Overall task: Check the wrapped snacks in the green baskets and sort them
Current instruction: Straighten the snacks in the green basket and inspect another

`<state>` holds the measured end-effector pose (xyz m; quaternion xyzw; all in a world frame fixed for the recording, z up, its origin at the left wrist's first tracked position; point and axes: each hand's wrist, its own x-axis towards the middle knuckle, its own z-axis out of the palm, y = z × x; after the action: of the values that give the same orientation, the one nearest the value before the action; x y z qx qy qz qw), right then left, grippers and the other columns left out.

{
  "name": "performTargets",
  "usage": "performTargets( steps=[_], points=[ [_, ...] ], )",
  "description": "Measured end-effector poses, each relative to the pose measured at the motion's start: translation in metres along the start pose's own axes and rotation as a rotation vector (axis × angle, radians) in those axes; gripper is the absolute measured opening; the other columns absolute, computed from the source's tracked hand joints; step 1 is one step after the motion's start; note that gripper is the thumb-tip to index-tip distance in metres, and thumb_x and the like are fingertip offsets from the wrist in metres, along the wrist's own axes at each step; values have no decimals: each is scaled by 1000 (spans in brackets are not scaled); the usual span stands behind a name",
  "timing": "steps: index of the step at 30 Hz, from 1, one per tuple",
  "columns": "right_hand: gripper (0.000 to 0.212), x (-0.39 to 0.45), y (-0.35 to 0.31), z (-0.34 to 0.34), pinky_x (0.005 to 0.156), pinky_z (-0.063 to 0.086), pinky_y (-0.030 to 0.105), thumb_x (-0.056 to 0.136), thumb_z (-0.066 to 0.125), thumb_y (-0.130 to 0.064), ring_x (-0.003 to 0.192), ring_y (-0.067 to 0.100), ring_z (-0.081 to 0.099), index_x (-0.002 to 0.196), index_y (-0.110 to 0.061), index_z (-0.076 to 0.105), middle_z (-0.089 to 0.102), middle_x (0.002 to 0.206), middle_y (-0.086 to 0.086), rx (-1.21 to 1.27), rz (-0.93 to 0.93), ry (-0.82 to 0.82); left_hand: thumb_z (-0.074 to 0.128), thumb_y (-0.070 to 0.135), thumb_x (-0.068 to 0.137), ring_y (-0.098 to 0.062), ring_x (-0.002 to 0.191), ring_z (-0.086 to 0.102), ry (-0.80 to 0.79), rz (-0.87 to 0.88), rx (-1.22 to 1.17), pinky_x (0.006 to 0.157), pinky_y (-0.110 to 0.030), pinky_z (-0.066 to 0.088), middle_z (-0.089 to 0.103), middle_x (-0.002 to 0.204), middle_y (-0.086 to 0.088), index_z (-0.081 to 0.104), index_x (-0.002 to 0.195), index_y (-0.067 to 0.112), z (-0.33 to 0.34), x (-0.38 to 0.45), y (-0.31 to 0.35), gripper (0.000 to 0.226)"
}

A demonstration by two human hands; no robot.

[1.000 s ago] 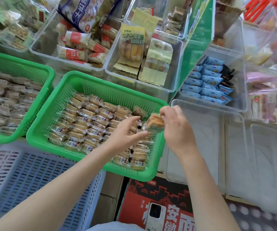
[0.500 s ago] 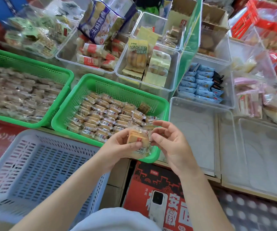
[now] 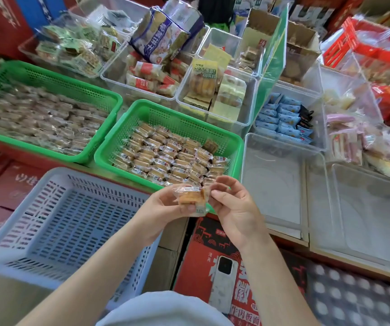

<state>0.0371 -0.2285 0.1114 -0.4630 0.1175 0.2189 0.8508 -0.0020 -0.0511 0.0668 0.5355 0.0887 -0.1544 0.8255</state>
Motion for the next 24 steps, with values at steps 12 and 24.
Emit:
performTargets(
  steps=[12, 24],
  points=[
    [30, 24, 98, -1, 93, 57, 51, 86, 79, -25, 101, 23, 72, 113, -18, 70, 75, 107, 3, -666, 247, -74, 57, 29, 103, -25, 99, 74, 384, -248, 150, 87, -44, 61, 74, 115, -6, 70, 120, 22, -50, -28, -24, 24],
    [25, 73, 260, 16, 77, 59, 35, 92, 72, -22, 96, 24, 70, 109, -21, 54, 65, 102, -3, -731, 528, 349, 50, 27, 105, -19, 100, 65, 470, -586, 625, 94, -41, 54, 66, 105, 3, 62, 129, 17, -186, -60, -85, 28]
  ],
)
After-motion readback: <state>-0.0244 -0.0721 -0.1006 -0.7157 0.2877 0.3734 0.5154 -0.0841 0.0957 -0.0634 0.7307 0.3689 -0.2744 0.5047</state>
